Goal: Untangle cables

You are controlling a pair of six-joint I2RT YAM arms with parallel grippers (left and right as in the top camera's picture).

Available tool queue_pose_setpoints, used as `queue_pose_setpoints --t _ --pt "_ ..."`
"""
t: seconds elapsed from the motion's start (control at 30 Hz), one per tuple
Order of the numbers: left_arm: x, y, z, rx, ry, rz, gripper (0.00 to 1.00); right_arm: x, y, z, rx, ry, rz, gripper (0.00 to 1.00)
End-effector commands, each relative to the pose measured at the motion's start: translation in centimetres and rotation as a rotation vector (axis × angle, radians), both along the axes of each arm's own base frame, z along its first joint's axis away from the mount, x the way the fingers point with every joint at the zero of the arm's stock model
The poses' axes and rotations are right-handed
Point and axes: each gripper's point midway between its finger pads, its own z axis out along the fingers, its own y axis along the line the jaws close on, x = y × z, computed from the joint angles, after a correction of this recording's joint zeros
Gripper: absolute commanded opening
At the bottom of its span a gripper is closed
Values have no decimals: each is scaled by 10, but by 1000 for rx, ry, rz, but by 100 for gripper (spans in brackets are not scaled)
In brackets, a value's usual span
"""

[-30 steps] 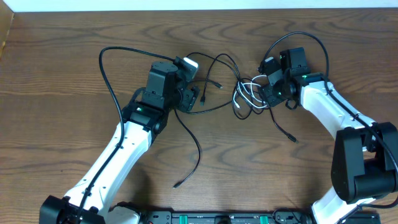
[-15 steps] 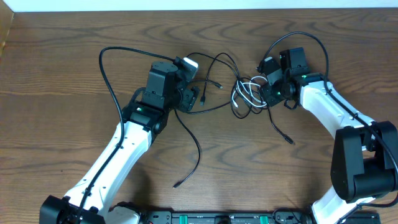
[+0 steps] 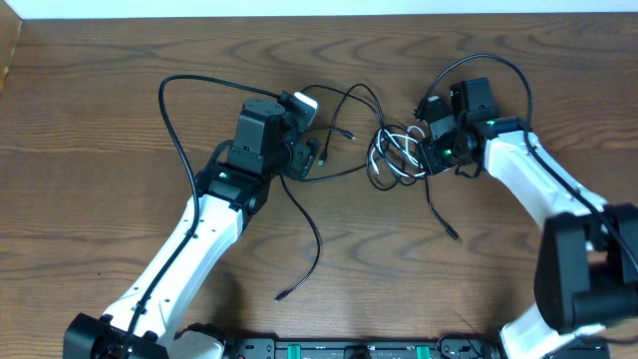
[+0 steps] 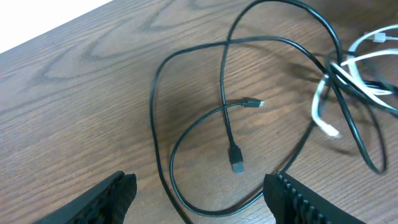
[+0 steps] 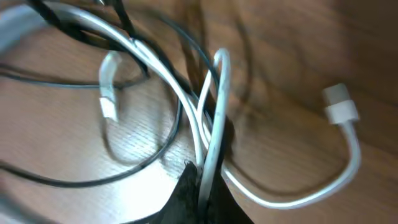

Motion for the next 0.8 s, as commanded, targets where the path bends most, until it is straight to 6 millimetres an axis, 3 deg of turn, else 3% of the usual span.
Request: queue_pose_setpoints --t 0.0,0.13,0.3,0.4,0.53,0.67,0.73,0.77 --pt "1 -1 1 -1 -2 -6 71 22 -2 113 15 -255 -37 1" --pt "-5 -12 2 -47 15 -62 71 10 1 190 28 -382 -6 1" --pt "-24 -44 8 -186 66 -226 71 -14 9 250 41 -447 36 1" --pt "-37 -61 15 -268 94 -324 70 -27 23 271 55 -465 79 1" --pt "-45 -69 18 -308 112 -373 68 -40 42 305 85 -527 133 1" --pt "-47 -73 18 -307 111 -383 68 -46 44 324 86 -560 138 1" --pt "-48 -76 19 -307 110 -392 68 -46 39 312 51 -519 127 14" --pt "-49 -77 19 -307 109 -397 68 -47 36 301 23 -487 133 34"
